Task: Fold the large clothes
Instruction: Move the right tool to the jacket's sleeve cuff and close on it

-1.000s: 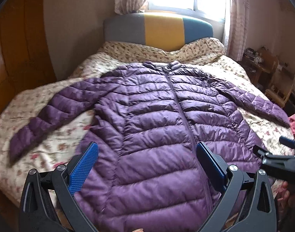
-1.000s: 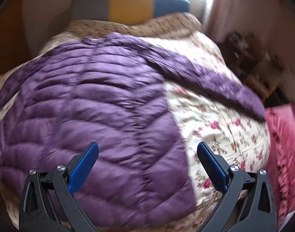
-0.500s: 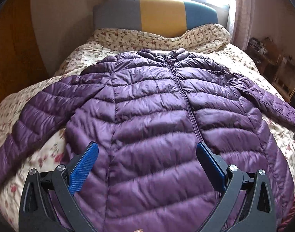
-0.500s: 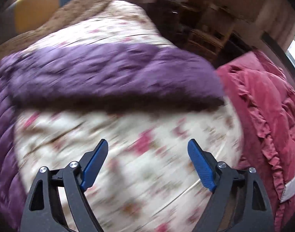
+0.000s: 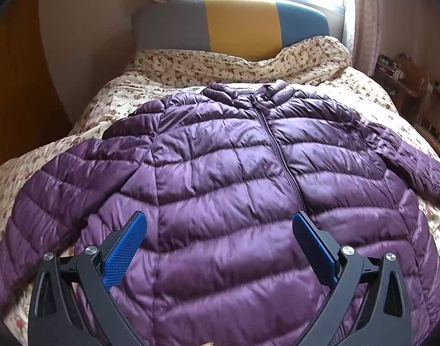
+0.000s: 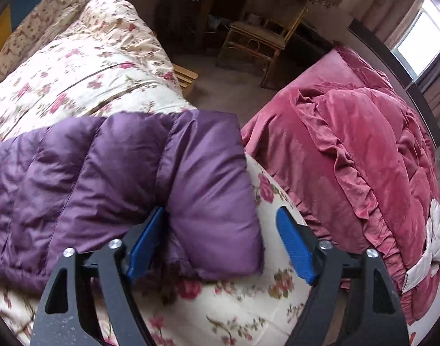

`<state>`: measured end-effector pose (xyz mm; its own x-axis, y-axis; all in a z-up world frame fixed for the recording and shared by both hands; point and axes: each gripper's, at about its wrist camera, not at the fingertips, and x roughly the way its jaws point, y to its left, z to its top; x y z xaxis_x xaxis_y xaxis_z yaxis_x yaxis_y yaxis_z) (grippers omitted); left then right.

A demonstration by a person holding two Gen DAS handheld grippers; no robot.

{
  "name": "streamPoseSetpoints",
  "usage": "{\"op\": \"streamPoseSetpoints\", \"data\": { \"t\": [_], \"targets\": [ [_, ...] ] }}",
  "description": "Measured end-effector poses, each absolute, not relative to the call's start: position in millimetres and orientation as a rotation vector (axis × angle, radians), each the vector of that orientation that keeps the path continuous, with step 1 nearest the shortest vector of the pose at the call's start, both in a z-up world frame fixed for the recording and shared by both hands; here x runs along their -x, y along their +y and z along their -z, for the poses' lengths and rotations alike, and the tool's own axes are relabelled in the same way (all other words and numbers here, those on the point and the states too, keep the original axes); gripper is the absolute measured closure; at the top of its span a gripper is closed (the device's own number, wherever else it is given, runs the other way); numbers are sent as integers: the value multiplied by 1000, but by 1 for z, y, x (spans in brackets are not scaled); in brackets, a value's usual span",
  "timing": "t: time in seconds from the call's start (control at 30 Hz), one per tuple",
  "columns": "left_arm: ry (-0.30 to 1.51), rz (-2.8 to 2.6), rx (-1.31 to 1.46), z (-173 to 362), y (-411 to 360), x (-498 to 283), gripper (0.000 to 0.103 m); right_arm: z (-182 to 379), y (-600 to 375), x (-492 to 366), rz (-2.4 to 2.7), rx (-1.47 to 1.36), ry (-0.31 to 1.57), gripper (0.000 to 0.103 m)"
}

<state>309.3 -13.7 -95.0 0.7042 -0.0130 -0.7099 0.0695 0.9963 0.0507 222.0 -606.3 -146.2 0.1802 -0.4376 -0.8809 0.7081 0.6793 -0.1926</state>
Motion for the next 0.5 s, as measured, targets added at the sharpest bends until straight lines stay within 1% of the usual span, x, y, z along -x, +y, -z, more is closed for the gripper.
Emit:
{"op": "streamPoseSetpoints", "data": {
  "t": [0.17,0.2,0.27,0.3,0.33,0.37,0.4,0.43,0.5],
  "targets": [
    [789,34,-72,99,-7,-327,3,153,-614,-218,803,-418,1109,18],
    [793,29,-72,101,-6,-332,3,154,-615,-217,796,-434,1103,19],
    [801,25,-74,103,-4,-338,3,154,-616,-216,757,-459,1090,28],
    [807,23,-72,105,-3,-341,3,153,-614,-217,743,-457,1087,38],
    [814,23,-68,107,-2,-345,3,151,-610,-220,718,-441,1087,54],
    [823,20,-68,110,-1,-349,3,149,-606,-224,696,-425,1087,62],
    [828,17,-69,111,-1,-350,3,147,-599,-230,682,-397,1093,76],
    [835,13,-69,114,0,-353,3,146,-595,-234,676,-374,1099,86],
    [859,12,-66,120,1,-357,3,145,-583,-244,677,-311,1117,93]
  ]
}}
